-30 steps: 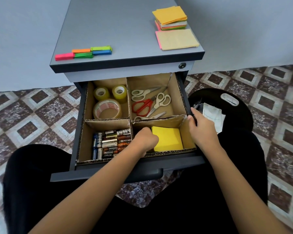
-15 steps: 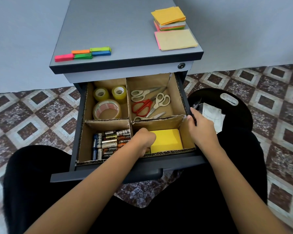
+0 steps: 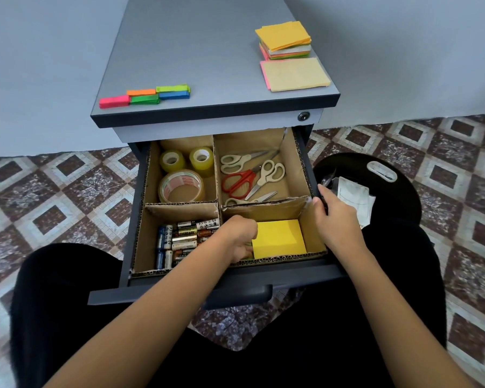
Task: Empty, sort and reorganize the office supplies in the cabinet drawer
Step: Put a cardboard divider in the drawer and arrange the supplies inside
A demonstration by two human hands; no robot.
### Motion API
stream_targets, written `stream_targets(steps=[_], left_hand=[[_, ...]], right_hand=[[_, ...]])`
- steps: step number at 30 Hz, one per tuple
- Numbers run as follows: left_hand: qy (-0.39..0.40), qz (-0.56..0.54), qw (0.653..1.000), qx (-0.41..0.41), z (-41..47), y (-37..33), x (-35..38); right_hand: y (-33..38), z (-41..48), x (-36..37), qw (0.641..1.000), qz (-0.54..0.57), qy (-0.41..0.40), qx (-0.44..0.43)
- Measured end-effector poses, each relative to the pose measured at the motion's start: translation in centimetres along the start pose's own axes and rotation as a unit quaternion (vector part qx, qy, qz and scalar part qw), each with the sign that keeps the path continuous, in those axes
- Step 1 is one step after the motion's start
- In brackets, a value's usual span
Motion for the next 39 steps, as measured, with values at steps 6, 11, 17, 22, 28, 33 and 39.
stream_targets(steps=[6, 11, 17, 22, 28, 33, 39], left_hand=[[0.013, -0.039, 0.999, 0.02, -1.0, -0.9, -0.5], [0.047, 0.022, 0.987, 0.151, -3.7, -4.4, -0.9], [-0.04, 0.161, 0.91, 0.381, -7.3, -11.2, -2.3], [-0.115, 0.143, 0.866, 0.465, -9.3, -16.5, -3.5], [-0.151, 0.0, 0.892, 0.426, -8.2, -22.2, -4.8], [-0.11, -0.083, 0.924, 0.356, -5.3, -25.0, -4.5], [-0.076, -0.159, 0.941, 0.288, -3.9, -26.1, -3.3]], right_hand=[[0.2, 0.2, -0.2, 1.0, -0.021, -0.012, -0.016], [2.2, 0.0, -1.7, 0.994, 0.009, -0.063, -0.085], [6.8, 0.8, -4.8, 0.978, 0.071, -0.099, -0.168], [10.4, 3.5, -8.2, 0.972, 0.058, -0.127, -0.188], [13.1, 8.4, -10.4, 0.975, 0.015, -0.144, -0.17], [14.0, 13.0, -9.9, 0.981, -0.061, -0.115, -0.145], [13.9, 15.7, -9.2, 0.989, -0.099, -0.081, -0.076]])
Point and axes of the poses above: each hand's wrist, its own z-axis towards the middle knuckle, its own x-axis out of the palm, y = z × x, the point moved 9 cm from there along z, towards the middle knuckle, and after that the axes turned 2 degrees about x, right-handed, at the moved point
